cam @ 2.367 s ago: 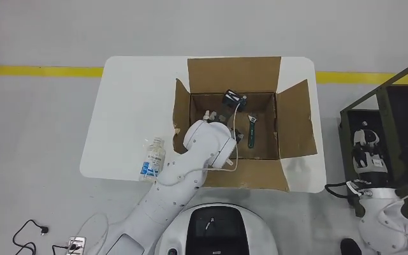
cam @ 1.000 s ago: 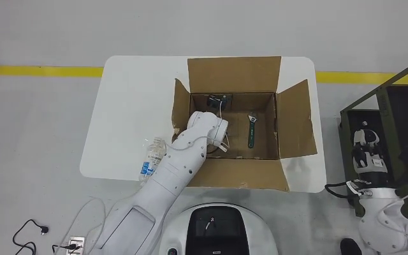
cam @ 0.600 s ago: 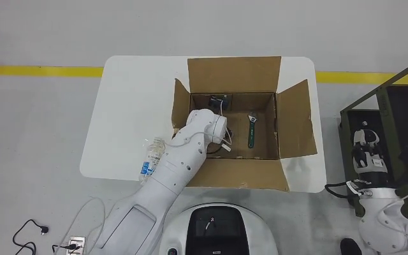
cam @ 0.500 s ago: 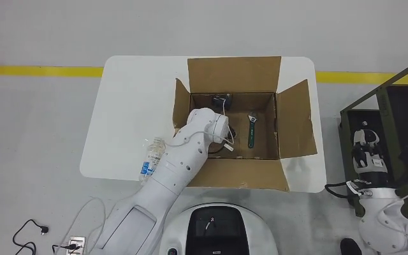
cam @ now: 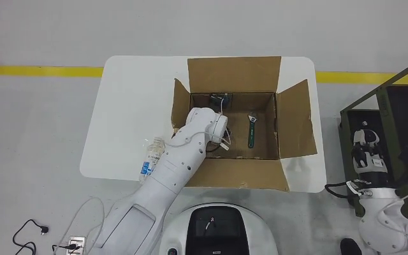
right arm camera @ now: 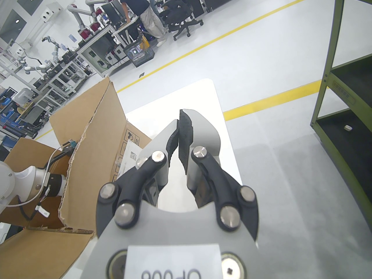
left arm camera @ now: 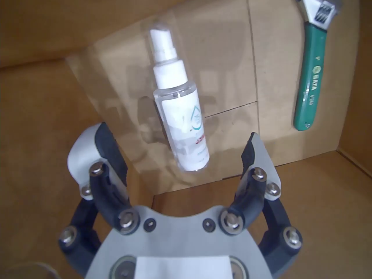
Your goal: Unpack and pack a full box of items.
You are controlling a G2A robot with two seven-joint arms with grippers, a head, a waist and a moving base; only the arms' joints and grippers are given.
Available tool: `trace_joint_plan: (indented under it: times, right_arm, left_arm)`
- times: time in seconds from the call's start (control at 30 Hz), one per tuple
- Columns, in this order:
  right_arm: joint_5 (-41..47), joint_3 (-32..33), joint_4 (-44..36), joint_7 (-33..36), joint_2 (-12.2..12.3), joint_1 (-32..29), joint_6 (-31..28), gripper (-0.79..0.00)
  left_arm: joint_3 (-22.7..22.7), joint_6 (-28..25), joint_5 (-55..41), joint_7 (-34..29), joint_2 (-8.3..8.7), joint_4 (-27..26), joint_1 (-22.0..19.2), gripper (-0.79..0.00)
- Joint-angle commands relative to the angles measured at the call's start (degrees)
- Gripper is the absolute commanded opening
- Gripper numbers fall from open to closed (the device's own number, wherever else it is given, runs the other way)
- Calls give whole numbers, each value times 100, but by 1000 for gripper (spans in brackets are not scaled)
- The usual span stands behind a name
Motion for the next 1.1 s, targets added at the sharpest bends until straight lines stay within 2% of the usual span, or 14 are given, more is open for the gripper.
trace_joint_plan:
  times: [0.0, 0.03, 0.2, 0.27, 0.33, 0.4, 0.47, 0.57, 0.6, 0.63, 0.67, 0.87, 0.93, 1.07]
  right_arm:
    - [0, 0, 0, 0, 0, 0, 0, -717]
    - [0, 0, 0, 0, 0, 0, 0, -711]
    - [0, 0, 0, 0, 0, 0, 0, -714]
    - [0, 0, 0, 0, 0, 0, 0, -714]
    - [0, 0, 0, 0, 0, 0, 0, -717]
    - [0, 0, 0, 0, 0, 0, 0, -714]
    - [0, 0, 0, 0, 0, 0, 0, -717]
    - [0, 0, 0, 0, 0, 0, 0, -714]
    - [0, 0, 0, 0, 0, 0, 0, -714]
    - [0, 0, 0, 0, 0, 0, 0, -714]
    - [0, 0, 0, 0, 0, 0, 0, -711]
    - [0, 0, 0, 0, 0, 0, 0, -711]
    - [0, 0, 0, 0, 0, 0, 0, -714]
    - [0, 0, 0, 0, 0, 0, 0, -727]
  left_arm:
    - [-4, -25, -82, 60, -14, 82, 8, 0]
    - [-2, -27, -106, 81, -21, 111, 6, 0]
    - [49, -37, -198, 170, -64, 244, -5, -169]
    - [67, -45, -221, 222, -80, 329, -16, -175]
    - [76, -39, -241, 277, -94, 430, -37, -268]
    - [82, -38, -264, 325, -108, 520, -66, -397]
    - [91, -29, -287, 349, -123, 584, -97, -403]
    - [110, -29, -290, 378, -141, 672, -134, -493]
    - [114, -29, -293, 388, -146, 694, -145, -573]
    - [116, -30, -294, 396, -150, 705, -152, -702]
    - [116, -27, -295, 402, -154, 713, -163, -785]
    - [57, -33, -333, 286, -146, 311, -137, -785]
    - [0, -27, -332, 145, -122, 13, -79, -785]
    - [-133, -48, -205, -321, -43, -946, 110, -785]
